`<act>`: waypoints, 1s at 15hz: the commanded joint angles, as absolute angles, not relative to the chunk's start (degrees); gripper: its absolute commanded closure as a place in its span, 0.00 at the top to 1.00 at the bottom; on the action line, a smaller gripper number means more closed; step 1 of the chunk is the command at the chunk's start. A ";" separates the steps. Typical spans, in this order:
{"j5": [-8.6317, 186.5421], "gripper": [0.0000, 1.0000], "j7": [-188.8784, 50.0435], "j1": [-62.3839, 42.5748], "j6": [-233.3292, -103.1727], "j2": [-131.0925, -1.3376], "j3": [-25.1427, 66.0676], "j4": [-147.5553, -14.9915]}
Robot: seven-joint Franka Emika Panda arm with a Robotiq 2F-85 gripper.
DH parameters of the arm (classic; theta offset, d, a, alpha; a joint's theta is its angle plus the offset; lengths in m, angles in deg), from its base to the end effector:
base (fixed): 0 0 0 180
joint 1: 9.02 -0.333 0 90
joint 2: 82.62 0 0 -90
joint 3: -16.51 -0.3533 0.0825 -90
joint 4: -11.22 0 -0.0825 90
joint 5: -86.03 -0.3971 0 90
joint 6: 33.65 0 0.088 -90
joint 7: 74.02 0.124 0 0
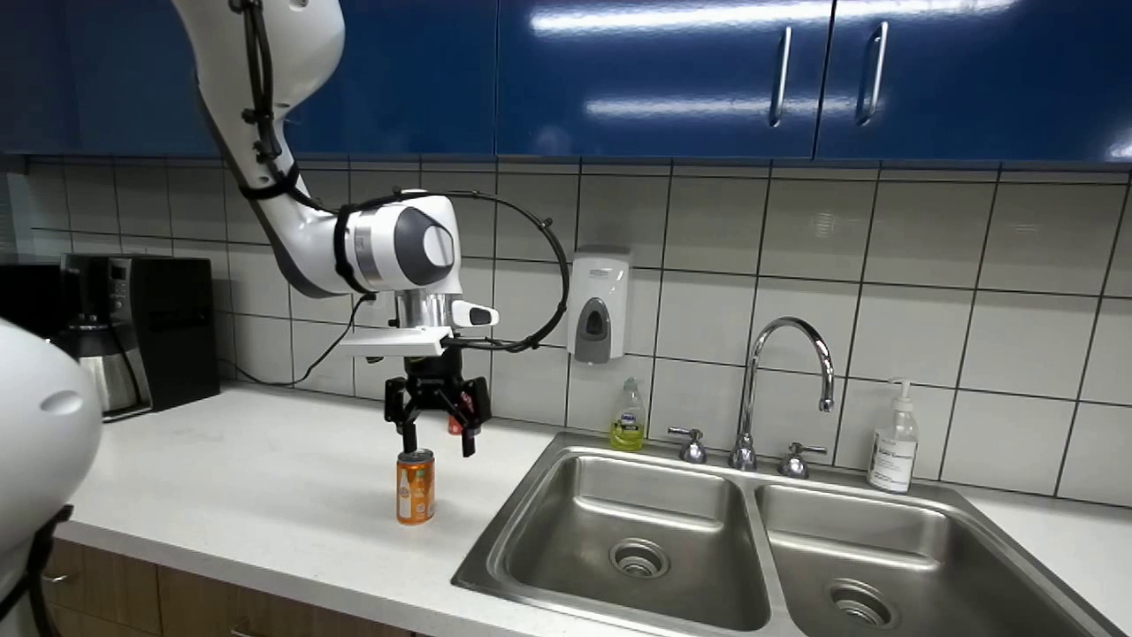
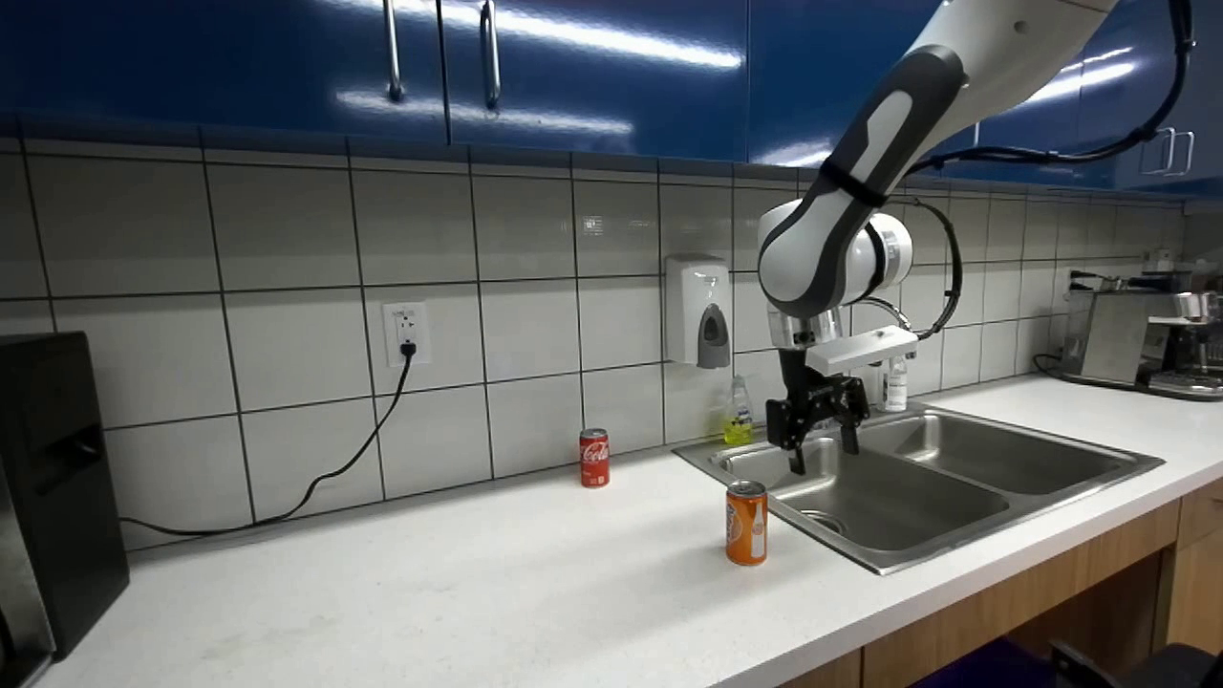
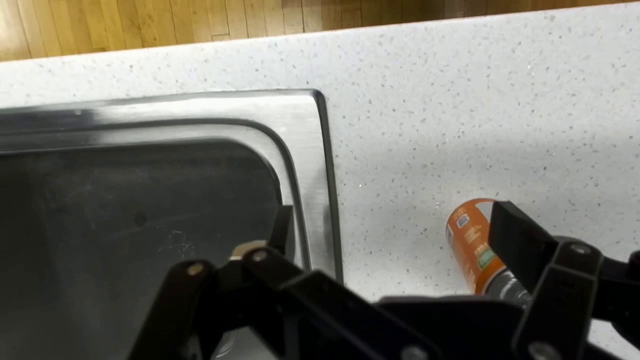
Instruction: Remove the can from the sink
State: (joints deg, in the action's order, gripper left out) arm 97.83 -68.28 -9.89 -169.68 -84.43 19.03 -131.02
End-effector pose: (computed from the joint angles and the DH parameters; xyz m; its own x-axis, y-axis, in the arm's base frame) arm 0.4661 -0.0180 0.3051 0.9971 0.0200 -0.0729 0.0298 -0.9901 0.1369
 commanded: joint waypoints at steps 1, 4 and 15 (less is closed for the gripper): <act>96.91 1.00 -69.03 -8.31 -169.85 -88.50 19.18 -134.87; 97.08 1.00 -68.21 -7.53 -170.37 -89.87 19.66 -136.61; 97.46 1.00 -68.23 -7.21 -169.85 -88.52 19.46 -135.76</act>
State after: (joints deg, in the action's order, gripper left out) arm 97.61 -68.13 -7.99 -169.95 -88.50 20.28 -135.81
